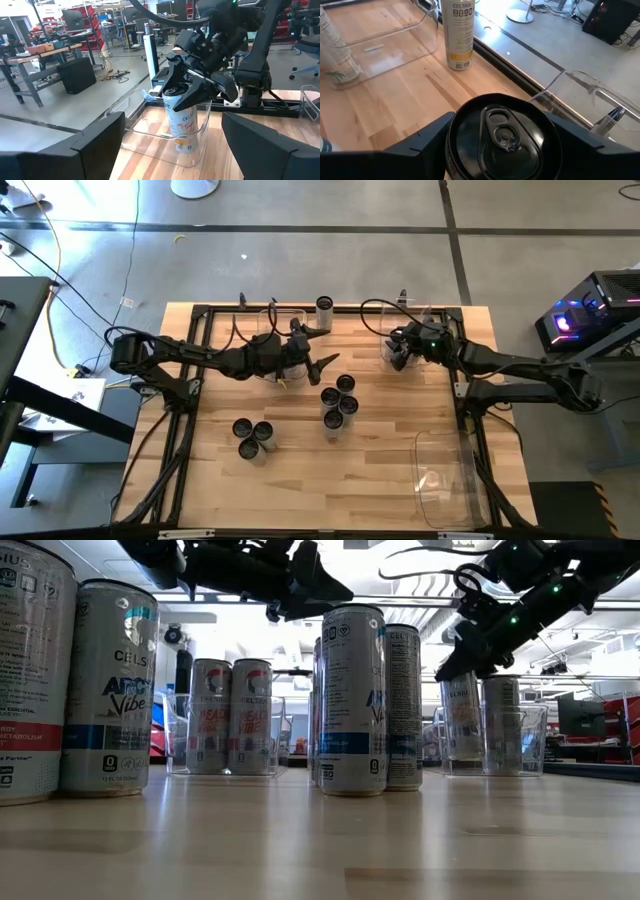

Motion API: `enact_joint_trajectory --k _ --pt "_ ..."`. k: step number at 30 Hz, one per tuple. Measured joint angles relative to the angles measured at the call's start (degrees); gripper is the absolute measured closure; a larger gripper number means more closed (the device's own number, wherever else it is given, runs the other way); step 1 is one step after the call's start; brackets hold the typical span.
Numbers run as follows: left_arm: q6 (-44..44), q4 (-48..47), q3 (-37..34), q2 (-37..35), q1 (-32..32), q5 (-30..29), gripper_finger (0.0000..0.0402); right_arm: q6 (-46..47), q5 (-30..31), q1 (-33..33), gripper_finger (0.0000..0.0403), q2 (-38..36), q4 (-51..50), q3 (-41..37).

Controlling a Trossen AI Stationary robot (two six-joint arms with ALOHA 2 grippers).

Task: Sort soda cans
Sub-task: Put the white-yellow soda can into the top right transparent bin

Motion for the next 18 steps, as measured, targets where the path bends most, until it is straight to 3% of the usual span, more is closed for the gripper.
enact_joint_trajectory --k 18 --pt "0.0 0.0 0.0 0.0 0.0 -0.1 0.0074 1.1 -1.9 0.0 0.0135 3.5 0.5 0.3"
